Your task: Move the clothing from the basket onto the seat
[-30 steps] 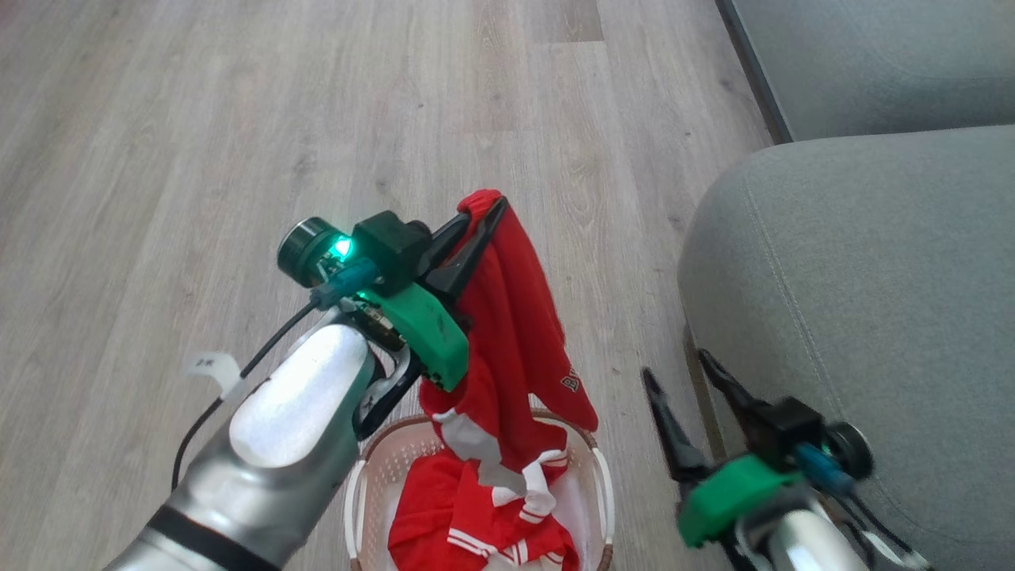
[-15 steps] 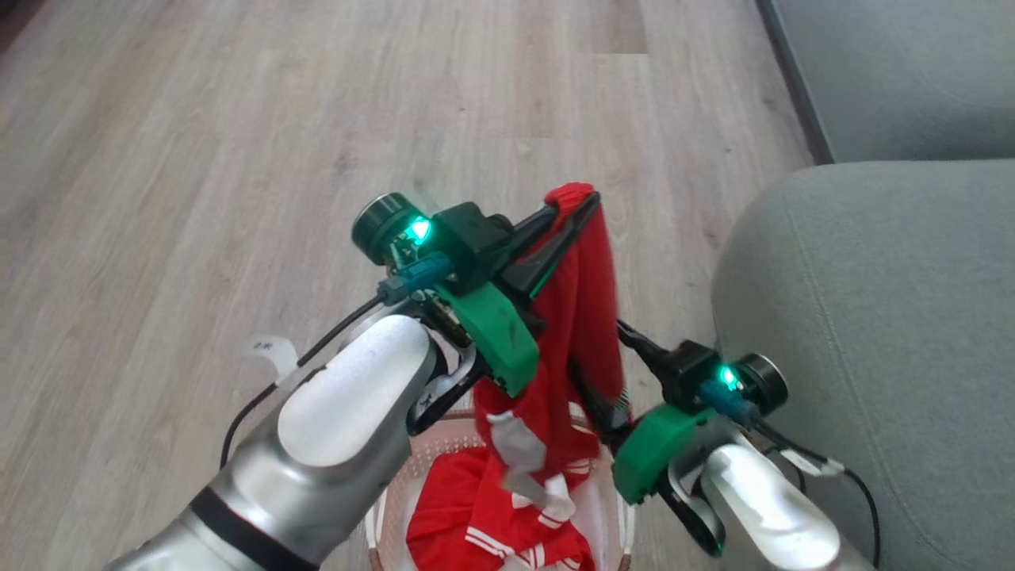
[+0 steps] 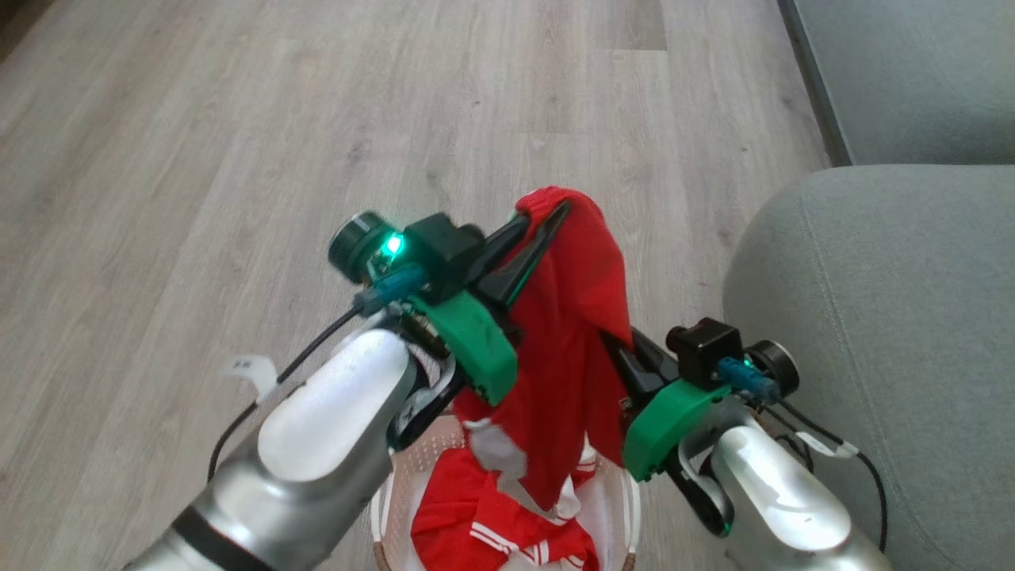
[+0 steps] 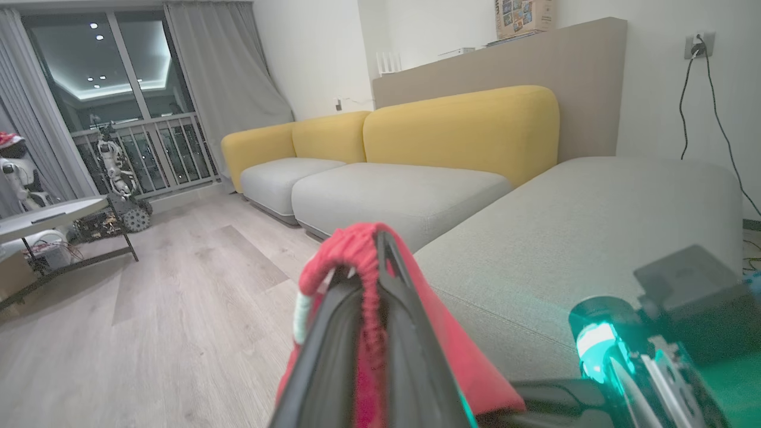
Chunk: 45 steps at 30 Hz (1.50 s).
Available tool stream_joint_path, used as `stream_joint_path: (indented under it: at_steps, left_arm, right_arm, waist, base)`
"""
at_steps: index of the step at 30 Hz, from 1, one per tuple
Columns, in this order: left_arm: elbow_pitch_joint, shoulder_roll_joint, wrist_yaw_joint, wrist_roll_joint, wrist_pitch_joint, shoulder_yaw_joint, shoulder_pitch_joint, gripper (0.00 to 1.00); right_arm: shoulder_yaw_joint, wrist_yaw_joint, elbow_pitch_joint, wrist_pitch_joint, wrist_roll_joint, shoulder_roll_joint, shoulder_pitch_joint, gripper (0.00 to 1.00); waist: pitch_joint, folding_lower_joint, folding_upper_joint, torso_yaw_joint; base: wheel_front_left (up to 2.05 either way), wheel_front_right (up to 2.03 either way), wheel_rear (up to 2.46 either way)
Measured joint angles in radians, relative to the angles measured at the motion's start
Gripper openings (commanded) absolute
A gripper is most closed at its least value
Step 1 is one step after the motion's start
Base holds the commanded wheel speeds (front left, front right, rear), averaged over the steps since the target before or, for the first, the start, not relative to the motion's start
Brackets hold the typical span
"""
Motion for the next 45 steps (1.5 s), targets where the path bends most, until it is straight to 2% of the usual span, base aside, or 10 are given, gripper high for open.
stream_joint_path:
  at_steps: [1,2,3,4,11,22,25,30,37,45]
  left_arm:
    - [0.002,0.003,0.007,-0.006,-0.007,0.004,0.013,0.0]
    - [0.003,0.005,0.013,-0.012,-0.014,0.007,0.026,0.34]
    - [0.005,0.007,0.015,-0.016,-0.015,0.013,0.038,0.74]
    - [0.007,0.01,0.02,-0.021,-0.022,0.018,0.05,1.0]
    - [0.039,0.024,0.033,-0.032,-0.053,0.023,0.119,1.0]
    - [0.092,0.005,0.04,-0.049,-0.086,0.019,0.231,1.0]
    - [0.098,-0.003,0.039,-0.049,-0.089,0.02,0.239,1.0]
    - [0.086,-0.022,0.039,-0.032,-0.094,0.035,0.25,1.0]
    - [0.061,-0.044,0.028,0.019,-0.095,0.063,0.283,1.0]
    - [0.056,-0.062,0.01,0.069,-0.095,0.09,0.283,1.0]
  right_arm:
    - [-0.009,0.0,-0.006,0.0,0.0,0.0,0.0,0.0]
    - [-0.017,0.0,-0.01,0.0,-0.001,0.0,0.0,0.0]
    - [-0.026,0.0,-0.014,0.0,-0.003,0.0,0.0,0.0]
    - [-0.035,0.0,-0.015,0.0,-0.009,0.0,0.0,0.0]
    - [-0.109,0.0,-0.035,0.0,-0.074,-0.012,-0.033,0.0]
    - [-0.207,0.0,-0.1,0.0,-0.115,-0.123,-0.086,0.0]
    - [-0.216,0.0,-0.111,0.0,-0.116,-0.14,-0.087,0.0]
    - [-0.229,0.0,-0.146,0.0,-0.124,-0.174,-0.101,0.0]
    - [-0.222,0.0,-0.169,0.0,-0.123,-0.197,-0.102,0.0]
    - [-0.207,0.0,-0.167,0.0,-0.105,-0.203,-0.102,0.0]
  waist:
    - [0.001,0.0,0.0,-0.005]
    - [0.002,0.0,0.0,-0.01]
    - [0.004,0.0,0.0,-0.016]
    - [0.005,0.0,0.0,-0.022]
    - [0.013,0.0,0.0,-0.086]
    - [0.025,0.0,0.0,-0.237]
    - [0.028,0.0,0.0,-0.269]
    - [0.04,0.0,0.0,-0.371]
    - [0.066,0.0,0.0,-0.479]
    - [0.111,0.0,0.0,-0.513]
  base:
    - [0.0,0.0,0.0]
    - [0.0,0.0,0.0]
    - [0.0,0.0,0.0]
    - [0.0,0.0,0.0]
    - [0.0,0.0,0.0]
    - [0.0,0.0,0.0]
    - [0.0,0.0,0.0]
    - [0.0,0.0,0.0]
    - [0.0,0.0,0.0]
    - [0.0,0.0,0.0]
